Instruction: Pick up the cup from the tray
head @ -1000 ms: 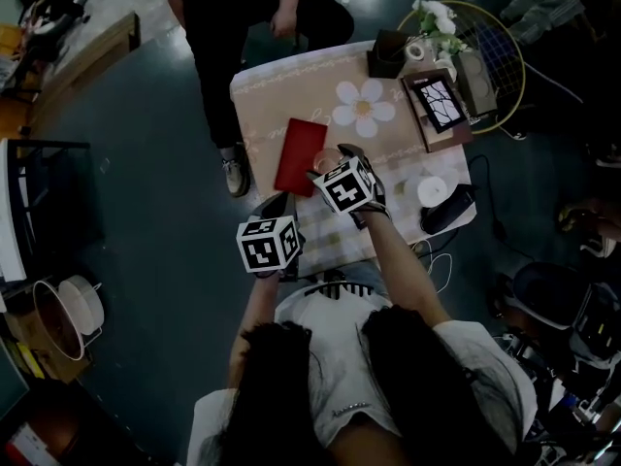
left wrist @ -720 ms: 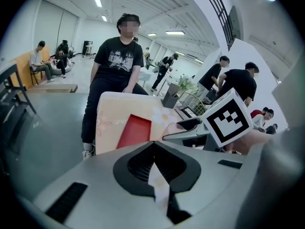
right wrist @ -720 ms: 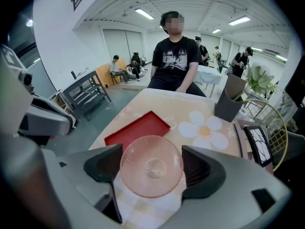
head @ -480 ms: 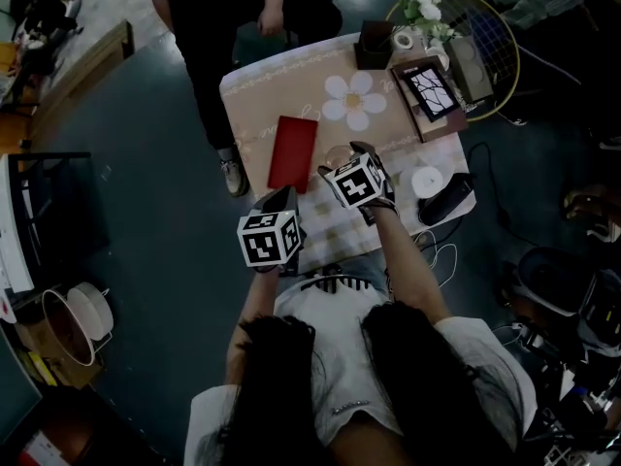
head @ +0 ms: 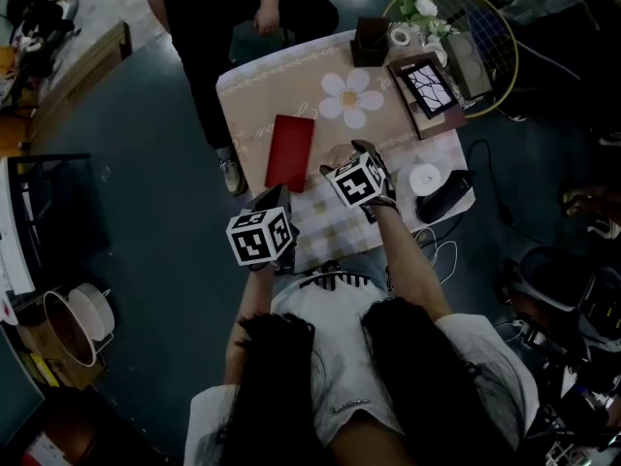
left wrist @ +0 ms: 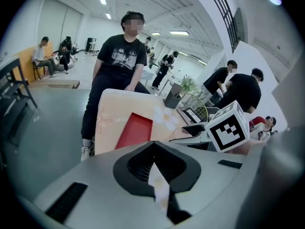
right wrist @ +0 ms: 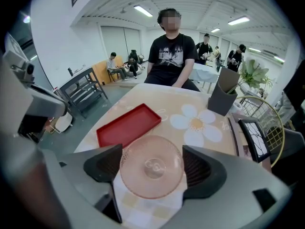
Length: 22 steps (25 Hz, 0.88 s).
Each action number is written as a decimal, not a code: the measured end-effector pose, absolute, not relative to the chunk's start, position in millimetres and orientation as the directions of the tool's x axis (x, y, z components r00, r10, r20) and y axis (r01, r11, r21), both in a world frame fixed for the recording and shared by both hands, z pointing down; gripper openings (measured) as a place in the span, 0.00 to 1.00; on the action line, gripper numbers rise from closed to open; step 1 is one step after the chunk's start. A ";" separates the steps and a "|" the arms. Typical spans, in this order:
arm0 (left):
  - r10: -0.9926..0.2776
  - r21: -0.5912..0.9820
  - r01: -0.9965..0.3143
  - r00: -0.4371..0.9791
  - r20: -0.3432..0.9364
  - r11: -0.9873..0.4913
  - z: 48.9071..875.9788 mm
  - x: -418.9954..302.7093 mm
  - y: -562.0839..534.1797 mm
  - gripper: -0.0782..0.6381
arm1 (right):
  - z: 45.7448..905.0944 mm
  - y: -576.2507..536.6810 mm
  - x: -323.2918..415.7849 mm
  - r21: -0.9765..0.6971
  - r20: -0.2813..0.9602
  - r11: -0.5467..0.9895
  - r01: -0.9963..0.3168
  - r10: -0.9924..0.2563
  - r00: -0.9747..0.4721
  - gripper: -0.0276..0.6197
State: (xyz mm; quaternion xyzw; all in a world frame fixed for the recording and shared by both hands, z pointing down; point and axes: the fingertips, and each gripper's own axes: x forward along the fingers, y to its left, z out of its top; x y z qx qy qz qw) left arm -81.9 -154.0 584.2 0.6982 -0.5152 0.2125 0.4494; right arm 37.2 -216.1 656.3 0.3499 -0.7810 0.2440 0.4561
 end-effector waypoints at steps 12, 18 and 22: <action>-0.535 0.417 -0.907 0.384 0.753 -0.064 585.8 -77.6 -151.5 0.11 | 621.8 -215.7 34.0 -0.111 0.823 0.583 -0.805 -0.401 -0.403 0.66; -0.555 0.418 -0.905 0.389 0.736 -0.080 580.4 -74.6 -152.3 0.12 | 594.3 -209.1 33.0 -0.153 0.780 0.571 -0.807 -0.431 -0.453 0.66; -0.580 0.390 -0.914 0.379 0.721 -0.111 572.8 -70.7 -153.7 0.11 | 565.1 -212.5 37.7 -0.141 0.719 0.554 -0.821 -0.512 -0.470 0.66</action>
